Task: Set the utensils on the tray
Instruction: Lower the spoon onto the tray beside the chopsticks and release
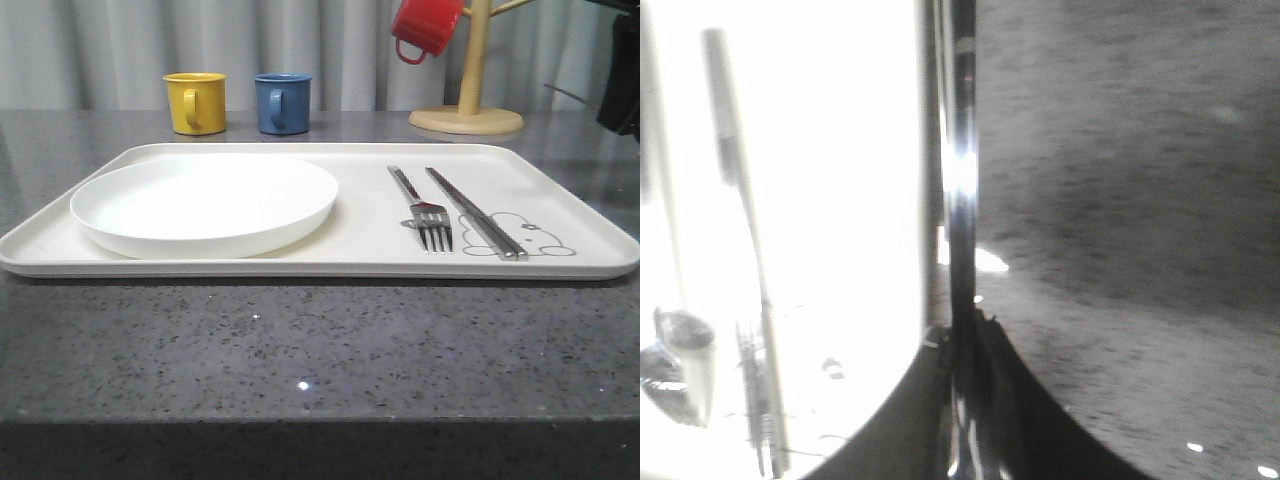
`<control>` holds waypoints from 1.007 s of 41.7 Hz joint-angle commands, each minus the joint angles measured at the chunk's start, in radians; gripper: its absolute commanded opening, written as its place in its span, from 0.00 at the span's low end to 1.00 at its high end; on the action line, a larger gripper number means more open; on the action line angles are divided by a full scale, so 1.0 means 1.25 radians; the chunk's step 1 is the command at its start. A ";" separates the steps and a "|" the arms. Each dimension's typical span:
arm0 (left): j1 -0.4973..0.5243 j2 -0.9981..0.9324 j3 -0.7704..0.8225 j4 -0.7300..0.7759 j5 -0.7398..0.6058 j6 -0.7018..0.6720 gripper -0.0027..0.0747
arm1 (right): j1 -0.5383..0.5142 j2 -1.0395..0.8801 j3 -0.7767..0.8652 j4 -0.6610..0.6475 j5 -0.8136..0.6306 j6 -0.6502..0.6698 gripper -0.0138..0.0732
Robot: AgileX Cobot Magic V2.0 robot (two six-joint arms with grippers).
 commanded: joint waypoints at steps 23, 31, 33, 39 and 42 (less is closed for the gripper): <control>-0.005 -0.006 -0.020 0.000 -0.072 -0.007 0.55 | 0.109 0.058 -0.020 0.038 0.055 0.062 0.19; -0.005 -0.006 -0.020 0.000 -0.073 -0.007 0.55 | 0.109 0.068 -0.020 0.036 0.044 0.062 0.27; -0.005 -0.006 -0.020 0.000 -0.073 -0.007 0.55 | 0.109 0.070 -0.020 0.036 0.043 0.063 0.32; -0.005 -0.006 -0.020 0.000 -0.074 -0.007 0.55 | 0.109 0.075 -0.021 0.027 0.041 0.059 0.45; -0.005 -0.006 -0.020 0.000 -0.075 -0.007 0.55 | 0.109 0.068 -0.025 0.021 0.041 0.046 0.45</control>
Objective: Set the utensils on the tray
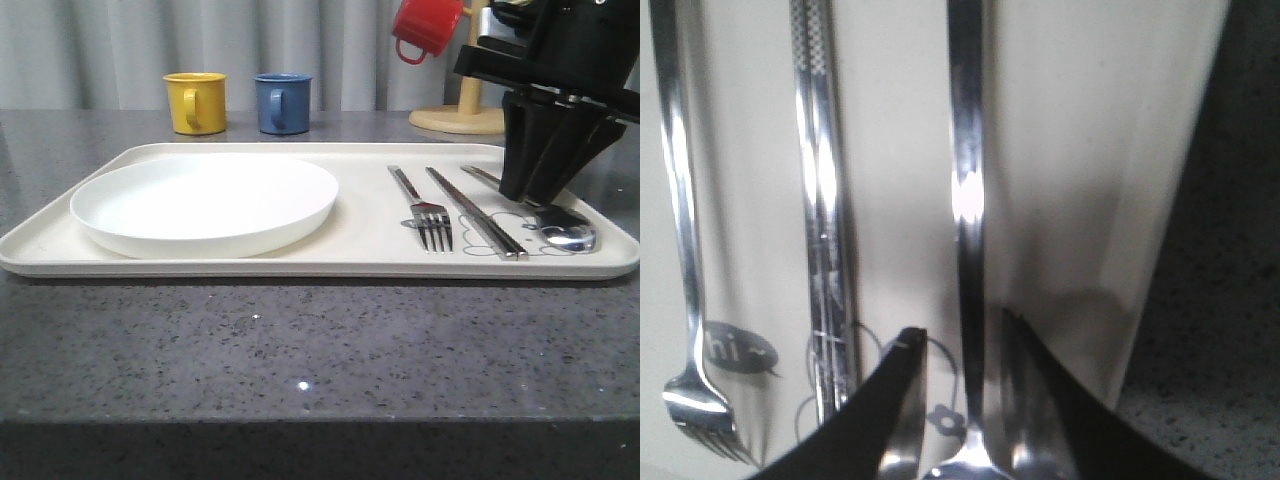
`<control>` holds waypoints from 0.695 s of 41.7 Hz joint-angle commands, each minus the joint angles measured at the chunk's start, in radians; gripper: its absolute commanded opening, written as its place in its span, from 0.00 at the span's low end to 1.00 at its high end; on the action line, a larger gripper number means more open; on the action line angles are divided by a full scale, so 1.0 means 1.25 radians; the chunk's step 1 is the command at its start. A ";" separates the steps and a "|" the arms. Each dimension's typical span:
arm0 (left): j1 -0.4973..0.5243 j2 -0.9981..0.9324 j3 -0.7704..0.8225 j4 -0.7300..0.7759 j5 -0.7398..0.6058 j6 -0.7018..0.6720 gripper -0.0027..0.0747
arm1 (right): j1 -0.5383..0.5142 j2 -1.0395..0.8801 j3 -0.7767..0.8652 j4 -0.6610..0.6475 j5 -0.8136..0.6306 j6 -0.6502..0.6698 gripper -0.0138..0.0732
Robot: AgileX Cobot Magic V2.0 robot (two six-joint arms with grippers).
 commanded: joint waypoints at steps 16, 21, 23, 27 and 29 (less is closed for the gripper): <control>-0.005 -0.006 -0.020 0.000 -0.056 -0.007 0.55 | 0.081 -0.243 -0.005 -0.067 0.030 -0.184 0.45; -0.005 -0.006 -0.020 0.000 -0.056 -0.007 0.55 | 0.112 -0.349 0.055 -0.104 -0.010 -0.185 0.45; -0.005 -0.006 -0.020 0.000 -0.056 -0.007 0.55 | 0.127 -0.399 0.086 -0.107 -0.041 -0.185 0.45; -0.005 -0.006 -0.020 0.000 -0.056 -0.007 0.55 | 0.158 -0.490 0.147 -0.115 -0.086 -0.185 0.45; -0.005 -0.006 -0.020 0.000 -0.056 -0.007 0.55 | 0.176 -0.536 0.168 -0.122 -0.094 -0.185 0.45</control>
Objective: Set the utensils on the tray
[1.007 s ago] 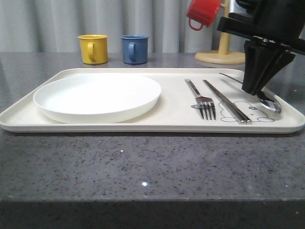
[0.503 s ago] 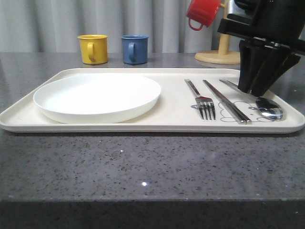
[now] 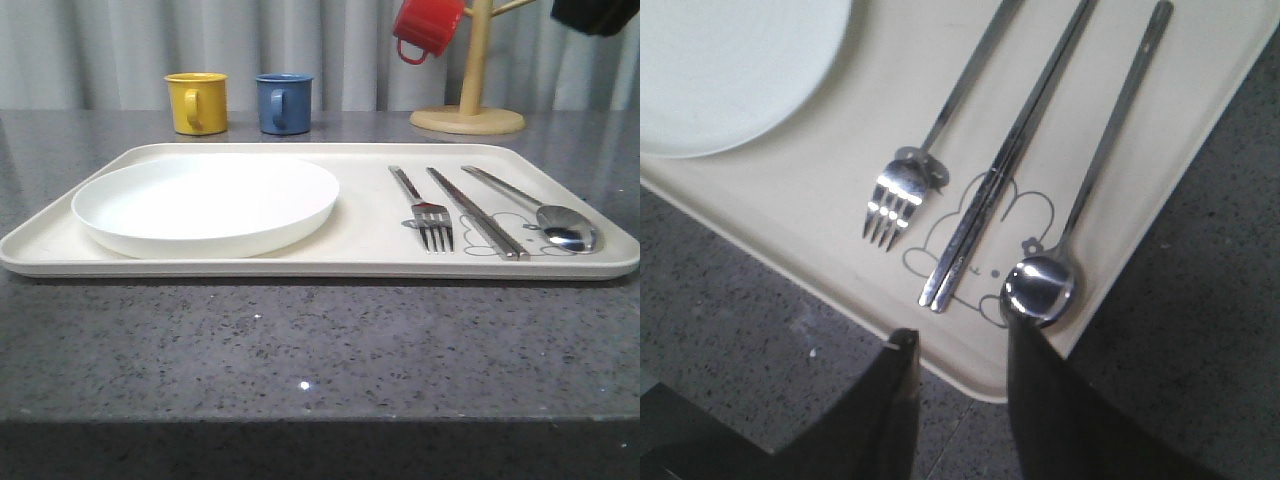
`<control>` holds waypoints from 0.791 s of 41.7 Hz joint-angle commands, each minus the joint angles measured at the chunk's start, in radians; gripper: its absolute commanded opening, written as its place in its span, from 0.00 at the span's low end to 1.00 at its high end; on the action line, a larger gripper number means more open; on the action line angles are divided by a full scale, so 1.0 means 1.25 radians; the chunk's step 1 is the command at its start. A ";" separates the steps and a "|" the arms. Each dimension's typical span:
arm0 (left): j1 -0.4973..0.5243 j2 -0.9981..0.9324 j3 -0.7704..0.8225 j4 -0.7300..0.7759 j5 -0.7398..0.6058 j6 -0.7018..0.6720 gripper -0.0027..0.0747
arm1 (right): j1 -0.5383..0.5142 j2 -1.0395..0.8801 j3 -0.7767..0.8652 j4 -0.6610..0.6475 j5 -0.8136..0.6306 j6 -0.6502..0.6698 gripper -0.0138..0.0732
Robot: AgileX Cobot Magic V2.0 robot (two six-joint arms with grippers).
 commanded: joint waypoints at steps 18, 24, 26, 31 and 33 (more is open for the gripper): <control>-0.005 -0.006 -0.020 0.000 -0.056 -0.007 0.55 | 0.058 -0.385 0.158 -0.054 -0.054 0.055 0.45; -0.005 -0.006 -0.020 0.000 -0.061 -0.007 0.55 | 0.058 -0.438 0.226 -0.051 -0.097 0.055 0.45; -0.005 -0.006 -0.020 0.000 -0.067 -0.007 0.55 | 0.058 -0.448 0.242 -0.051 -0.108 0.055 0.45; -0.005 -0.006 -0.020 0.000 -0.079 -0.004 0.49 | 0.058 -0.452 0.259 -0.051 -0.109 0.055 0.45; -0.005 -0.006 -0.020 0.000 -0.079 0.000 0.44 | 0.058 -0.452 0.264 -0.050 -0.109 0.055 0.44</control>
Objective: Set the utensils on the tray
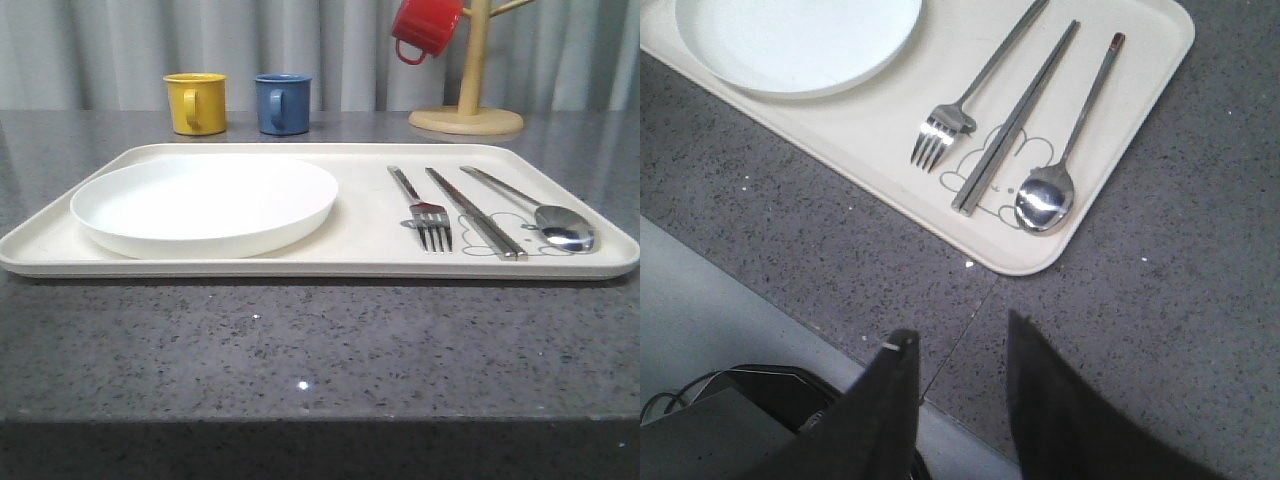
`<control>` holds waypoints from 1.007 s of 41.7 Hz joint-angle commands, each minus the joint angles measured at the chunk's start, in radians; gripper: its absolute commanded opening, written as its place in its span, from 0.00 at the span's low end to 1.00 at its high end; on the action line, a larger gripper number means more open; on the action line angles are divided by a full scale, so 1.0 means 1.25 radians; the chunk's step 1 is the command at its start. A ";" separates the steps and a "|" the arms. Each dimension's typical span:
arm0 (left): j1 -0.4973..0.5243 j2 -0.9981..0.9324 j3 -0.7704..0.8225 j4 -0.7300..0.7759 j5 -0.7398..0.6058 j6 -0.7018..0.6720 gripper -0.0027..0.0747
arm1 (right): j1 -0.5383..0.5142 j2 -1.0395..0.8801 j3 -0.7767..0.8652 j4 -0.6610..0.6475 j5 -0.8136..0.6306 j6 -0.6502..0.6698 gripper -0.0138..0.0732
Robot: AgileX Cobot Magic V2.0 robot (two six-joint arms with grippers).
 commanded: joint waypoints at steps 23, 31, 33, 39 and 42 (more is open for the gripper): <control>-0.005 -0.006 -0.019 0.000 -0.080 0.065 0.01 | 0.000 -0.002 0.005 0.025 -0.107 0.001 0.08; -0.005 -0.006 -0.019 0.000 -0.080 0.065 0.01 | 0.000 -0.002 0.005 0.025 -0.102 0.001 0.08; -0.005 -0.006 -0.019 0.000 -0.080 0.065 0.01 | 0.000 -0.002 0.005 0.025 -0.102 0.001 0.08; -0.005 -0.006 -0.019 0.000 -0.080 0.065 0.01 | 0.000 -0.002 0.005 0.025 -0.102 0.001 0.08; -0.005 -0.006 -0.019 0.000 -0.080 0.065 0.01 | 0.000 -0.002 0.005 0.025 -0.102 0.001 0.08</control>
